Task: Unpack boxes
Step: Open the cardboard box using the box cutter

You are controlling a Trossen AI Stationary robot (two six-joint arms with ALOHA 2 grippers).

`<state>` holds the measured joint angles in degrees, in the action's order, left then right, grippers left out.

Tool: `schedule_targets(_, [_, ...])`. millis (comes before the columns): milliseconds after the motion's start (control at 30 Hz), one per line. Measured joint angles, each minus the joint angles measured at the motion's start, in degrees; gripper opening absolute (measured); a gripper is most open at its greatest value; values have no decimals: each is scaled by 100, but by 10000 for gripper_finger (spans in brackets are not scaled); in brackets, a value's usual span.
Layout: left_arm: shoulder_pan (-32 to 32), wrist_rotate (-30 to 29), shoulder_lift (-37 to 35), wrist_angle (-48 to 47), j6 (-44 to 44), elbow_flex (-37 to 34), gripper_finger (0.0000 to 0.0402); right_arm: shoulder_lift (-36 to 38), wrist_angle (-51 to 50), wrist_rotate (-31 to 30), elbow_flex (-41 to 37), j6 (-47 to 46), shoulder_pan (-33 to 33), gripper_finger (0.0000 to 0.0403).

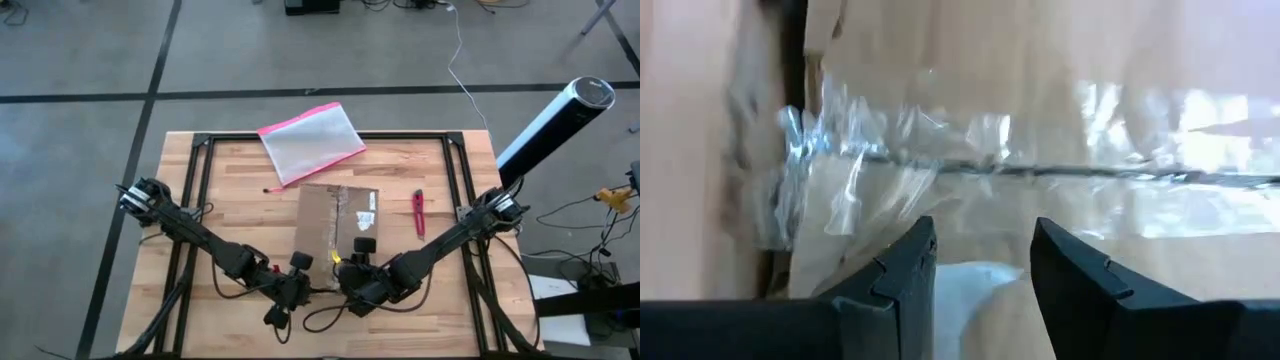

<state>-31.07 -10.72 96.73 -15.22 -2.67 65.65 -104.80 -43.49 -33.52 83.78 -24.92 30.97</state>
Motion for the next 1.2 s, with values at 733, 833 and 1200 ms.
schedule_targets(733, [2, -540, -636, -331, 516, -13, 159, 2243, -2665, -1531, -2273, -4469, 284, 127])
schedule_targets(833, [10, -588, -643, -521, 540, -13, 158, 2652, -2192, -1266, -3118, -4881, 117, 128])
schedule_targets(1200, [35, -694, -656, -530, 583, -16, 158, 3833, -1116, -331, -5364, -5071, -1752, 159])
